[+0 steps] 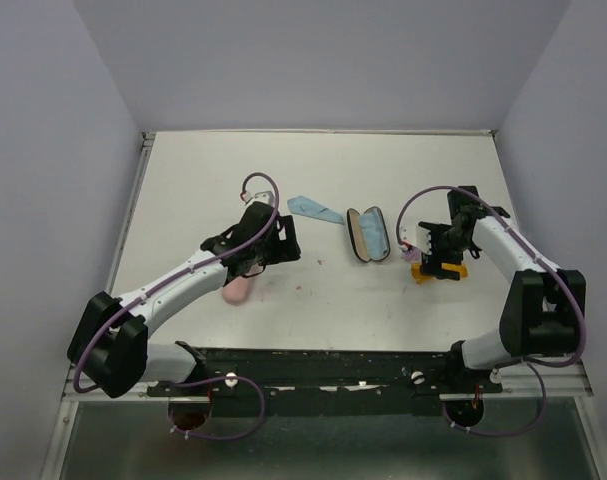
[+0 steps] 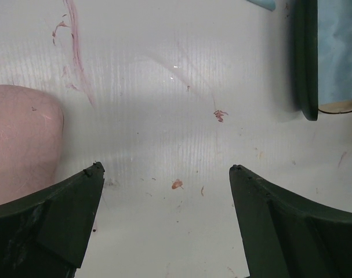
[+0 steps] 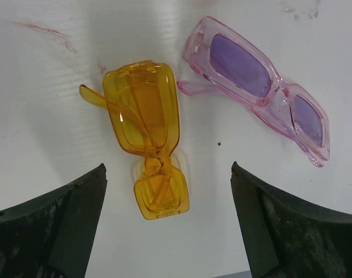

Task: Organize the sunglasses
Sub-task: Pick up the sunglasses from the center of the board.

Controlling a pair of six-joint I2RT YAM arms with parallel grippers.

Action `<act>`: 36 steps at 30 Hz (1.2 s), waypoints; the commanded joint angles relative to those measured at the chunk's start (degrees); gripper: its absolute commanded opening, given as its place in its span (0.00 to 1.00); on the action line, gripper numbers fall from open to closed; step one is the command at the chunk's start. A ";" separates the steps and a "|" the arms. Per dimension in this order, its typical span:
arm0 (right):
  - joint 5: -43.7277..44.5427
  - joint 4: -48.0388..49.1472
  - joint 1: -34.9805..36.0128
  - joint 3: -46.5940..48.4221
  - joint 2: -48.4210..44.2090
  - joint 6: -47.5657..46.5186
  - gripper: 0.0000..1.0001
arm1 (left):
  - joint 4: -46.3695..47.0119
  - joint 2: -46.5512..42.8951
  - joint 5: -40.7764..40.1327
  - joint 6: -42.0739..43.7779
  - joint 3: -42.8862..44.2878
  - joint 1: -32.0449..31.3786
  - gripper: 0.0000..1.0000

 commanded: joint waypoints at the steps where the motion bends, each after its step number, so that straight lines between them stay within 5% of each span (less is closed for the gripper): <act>1: 1.47 4.37 -2.11 -1.14 3.04 -0.64 0.94 | -1.14 0.38 -2.02 -1.24 1.15 -0.47 0.99; 11: 5.16 12.64 -3.08 -5.10 9.01 -0.82 0.89 | -3.78 3.28 -3.61 -1.68 4.40 -1.61 0.99; 14: 5.25 12.64 -3.17 -4.84 10.60 -0.82 0.80 | -3.60 5.12 -2.99 -1.77 6.06 -2.05 0.99; 17: 5.95 12.73 -3.26 -5.45 10.95 -0.82 0.60 | -4.30 7.23 -2.90 -1.50 8.26 -2.57 0.99; 36: -4.41 0.35 -3.34 -6.95 -3.18 -7.84 0.20 | -1.85 9.35 -0.79 -1.41 10.03 -3.63 0.99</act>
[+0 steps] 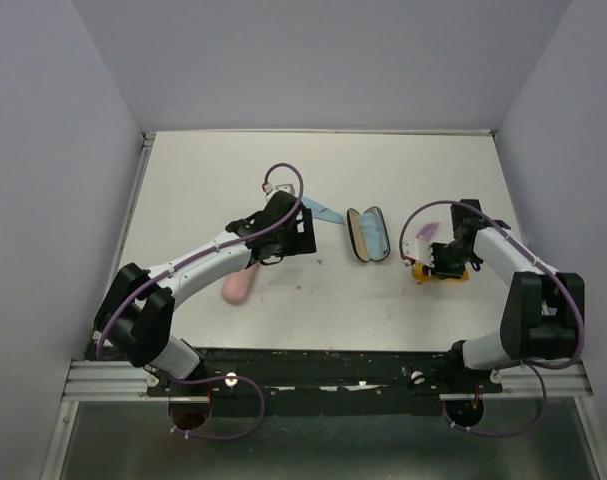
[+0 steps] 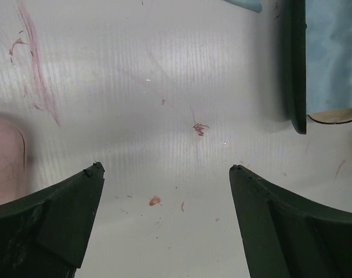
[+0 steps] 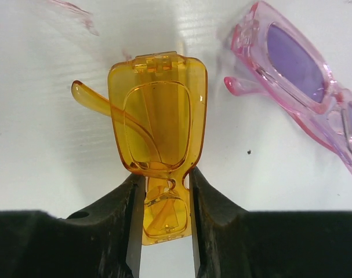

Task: Organize the sunglasses
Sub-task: Pick up the sunglasses from the center of the board, then place the sunglasses in the sunglasses case.

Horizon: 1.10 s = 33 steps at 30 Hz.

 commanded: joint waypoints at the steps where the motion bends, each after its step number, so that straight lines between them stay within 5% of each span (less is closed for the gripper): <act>1: -6.42 -8.07 -0.39 0.48 -6.64 -3.30 0.20 | 1.74 -2.06 0.87 -0.65 -0.53 -0.31 0.99; 10: -24.33 -14.77 -0.31 9.96 -17.11 -1.65 0.12 | -0.62 -6.01 -3.24 -3.19 -1.95 -0.31 0.99; 19: -41.06 13.85 1.97 32.45 -9.22 46.28 0.11 | -8.01 -13.21 -11.87 -4.96 -0.53 0.92 0.99; 27: -15.25 39.53 9.10 37.50 -4.72 93.15 0.10 | -10.57 -19.72 -15.39 -5.05 1.84 5.66 0.99; 33: 7.68 32.21 15.33 32.12 -7.01 108.83 0.08 | -2.93 -22.10 -10.39 -1.79 -0.70 6.81 0.99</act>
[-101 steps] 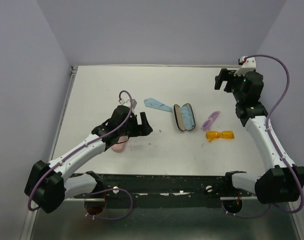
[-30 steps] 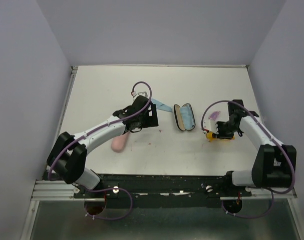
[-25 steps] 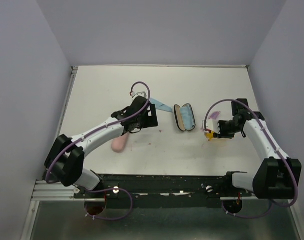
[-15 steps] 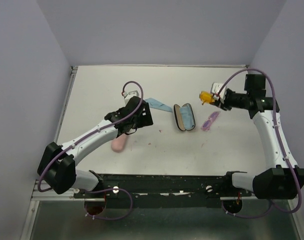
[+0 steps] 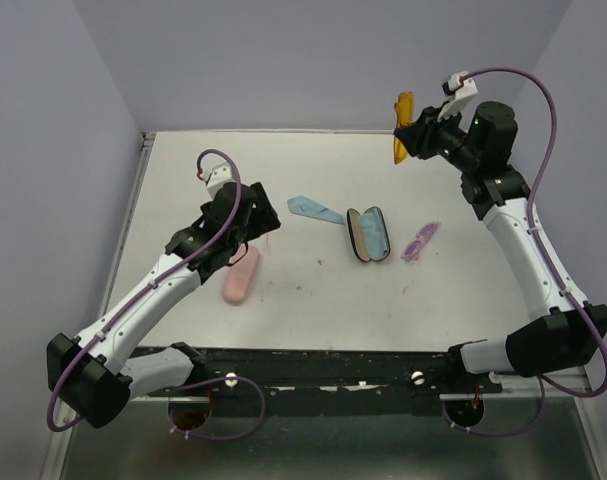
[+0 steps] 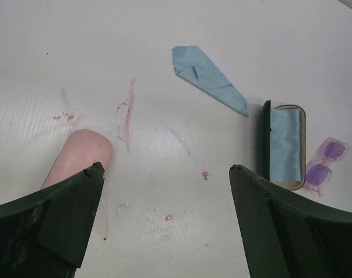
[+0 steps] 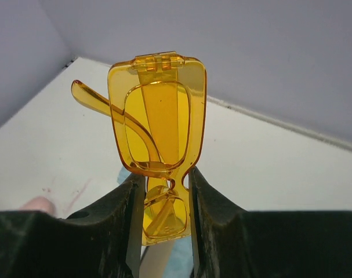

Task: Organize the sunglasses
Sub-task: Place the sunglasses in the sunglasses case.

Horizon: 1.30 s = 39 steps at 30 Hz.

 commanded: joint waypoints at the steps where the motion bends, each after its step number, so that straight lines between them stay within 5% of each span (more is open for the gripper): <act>1: 22.02 -6.70 4.86 -1.43 0.05 19.55 0.07 | 6.73 -1.36 3.88 2.62 -1.49 0.89 0.99; 7: 36.80 -22.01 10.66 -2.21 8.66 23.16 0.01 | 12.28 3.73 13.11 4.29 -2.38 1.15 0.99; 19: 47.44 -27.39 20.16 -3.18 21.06 23.17 0.03 | 18.09 17.26 26.13 5.35 -0.01 1.06 0.99; 39: 47.44 -28.44 21.05 -3.36 28.62 23.08 0.08 | 20.72 25.27 32.02 6.40 3.95 1.06 0.99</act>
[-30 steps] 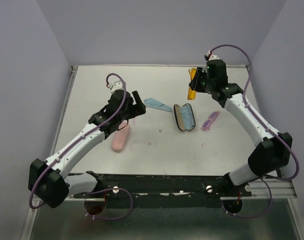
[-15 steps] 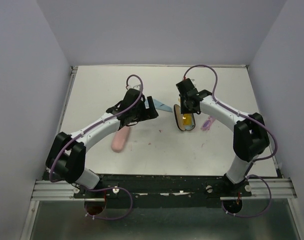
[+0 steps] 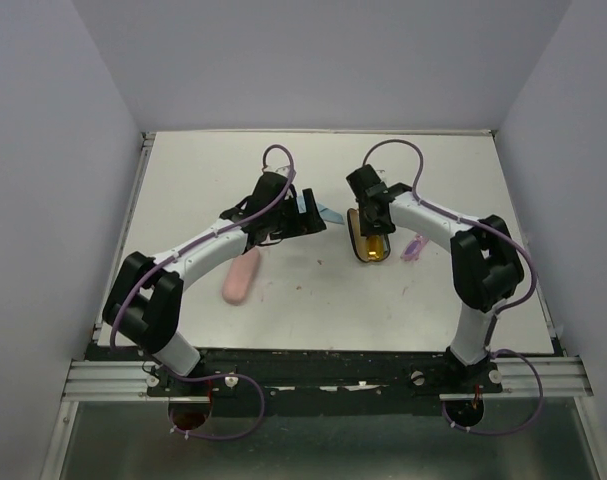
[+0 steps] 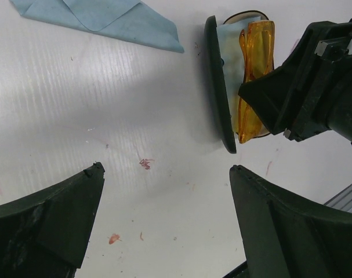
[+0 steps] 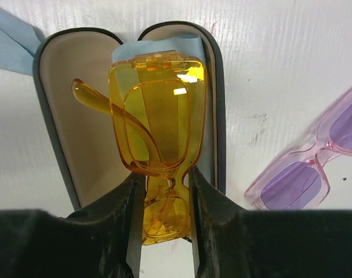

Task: Organize the sunglasses
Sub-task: Place the sunglasses in the sunglasses case.

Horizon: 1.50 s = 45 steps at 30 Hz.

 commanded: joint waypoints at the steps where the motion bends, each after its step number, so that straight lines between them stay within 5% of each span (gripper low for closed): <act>1: 2.42 -1.58 0.30 1.74 1.45 0.06 0.09 | 1.01 0.97 1.97 1.18 1.28 0.06 0.99; 11: 5.15 -4.22 0.92 4.37 3.21 0.33 0.23 | 1.27 1.15 2.67 1.97 1.37 0.15 0.99; 36: 14.55 -13.10 3.20 11.49 10.68 0.77 0.23 | 2.68 3.07 6.45 2.76 2.07 -0.38 0.99; 45: 14.38 -11.52 3.20 11.06 10.51 -1.16 0.36 | 3.82 8.00 9.70 2.15 6.29 -2.75 0.99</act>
